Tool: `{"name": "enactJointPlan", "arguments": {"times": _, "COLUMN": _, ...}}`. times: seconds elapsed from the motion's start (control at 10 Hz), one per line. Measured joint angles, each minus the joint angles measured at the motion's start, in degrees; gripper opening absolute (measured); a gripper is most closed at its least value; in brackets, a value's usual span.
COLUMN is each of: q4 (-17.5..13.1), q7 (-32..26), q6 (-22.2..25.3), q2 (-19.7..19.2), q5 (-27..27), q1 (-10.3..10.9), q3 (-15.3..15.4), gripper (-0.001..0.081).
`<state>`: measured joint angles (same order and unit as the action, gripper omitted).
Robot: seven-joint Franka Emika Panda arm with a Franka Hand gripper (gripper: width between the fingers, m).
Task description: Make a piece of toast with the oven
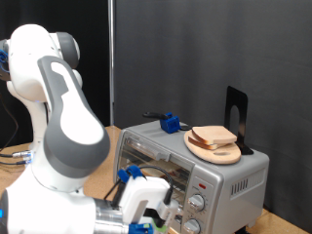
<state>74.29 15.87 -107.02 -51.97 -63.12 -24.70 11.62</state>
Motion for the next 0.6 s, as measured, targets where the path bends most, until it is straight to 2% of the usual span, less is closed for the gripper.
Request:
{"name": "enactJointPlan", "arguments": {"times": 0.3, "q4": 0.98, "q7": -1.37, "q6": -1.47, "q2": -1.66, "q5": 0.07, "q1": 2.89, "q3": 0.44, "gripper": 0.0808}}
{"name": "enactJointPlan", "arguments": {"times": 0.6, "q4": 4.6, "q7": -5.77, "q6": -2.46, "q2": -1.65, "q5": -0.02, "q1": 3.9, "q3": 1.04, "gripper": 0.0808}}
